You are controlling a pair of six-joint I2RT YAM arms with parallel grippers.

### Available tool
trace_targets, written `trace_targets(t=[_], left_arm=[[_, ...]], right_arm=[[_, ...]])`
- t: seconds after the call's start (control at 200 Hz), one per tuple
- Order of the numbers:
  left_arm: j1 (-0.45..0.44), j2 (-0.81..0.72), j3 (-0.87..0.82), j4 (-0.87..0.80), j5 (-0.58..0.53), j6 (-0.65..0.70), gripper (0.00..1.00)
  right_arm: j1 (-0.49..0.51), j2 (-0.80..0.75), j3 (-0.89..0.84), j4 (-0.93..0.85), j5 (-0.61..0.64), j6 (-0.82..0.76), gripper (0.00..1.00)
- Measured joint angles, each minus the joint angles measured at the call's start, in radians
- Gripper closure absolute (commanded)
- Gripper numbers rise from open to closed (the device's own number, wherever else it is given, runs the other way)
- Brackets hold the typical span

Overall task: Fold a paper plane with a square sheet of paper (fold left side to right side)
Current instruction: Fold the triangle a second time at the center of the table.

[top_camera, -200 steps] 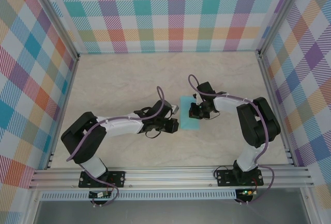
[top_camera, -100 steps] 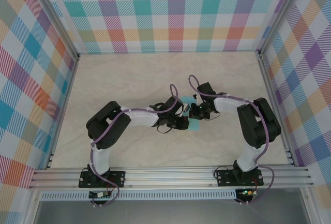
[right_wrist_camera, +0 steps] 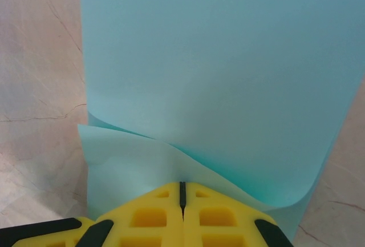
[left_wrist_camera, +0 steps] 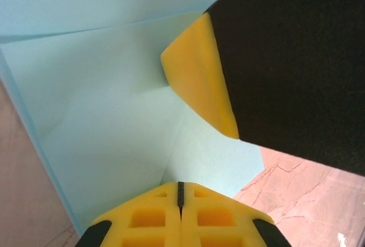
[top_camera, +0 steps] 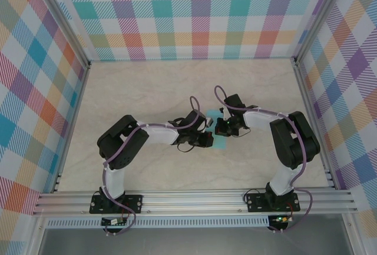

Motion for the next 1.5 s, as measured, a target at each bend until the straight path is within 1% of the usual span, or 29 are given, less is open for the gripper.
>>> trace_targets(t=[0.25, 0.54, 0.785, 0.985, 1.23, 1.36, 1.5], left_arm=[[0.01, -0.056, -0.11, 0.086, 0.003, -0.076, 0.99], [0.023, -0.115, -0.219, 0.161, 0.01, -0.133, 1.0], [0.068, -0.192, -0.3, 0.145, 0.051, -0.156, 1.0], [0.087, -0.204, -0.25, 0.106, 0.092, -0.155, 1.0], [0.087, -0.116, -0.13, 0.109, 0.127, -0.151, 1.0], [0.087, -0.078, -0.126, 0.107, 0.136, -0.148, 1.0], [0.087, -0.072, -0.139, 0.108, 0.147, -0.147, 1.0]], right_arm=[[0.008, 0.0, 0.0, -0.021, -0.017, 0.0, 0.96], [0.01, 0.002, 0.0, -0.03, -0.036, 0.0, 0.96], [0.011, 0.002, 0.0, -0.03, -0.039, 0.0, 0.96], [0.013, 0.003, 0.003, -0.033, -0.039, 0.0, 0.96], [0.015, 0.004, 0.006, -0.038, -0.039, 0.0, 0.96], [0.015, 0.004, 0.006, -0.039, -0.037, 0.0, 0.96], [0.015, 0.004, 0.008, -0.042, -0.035, 0.0, 0.96]])
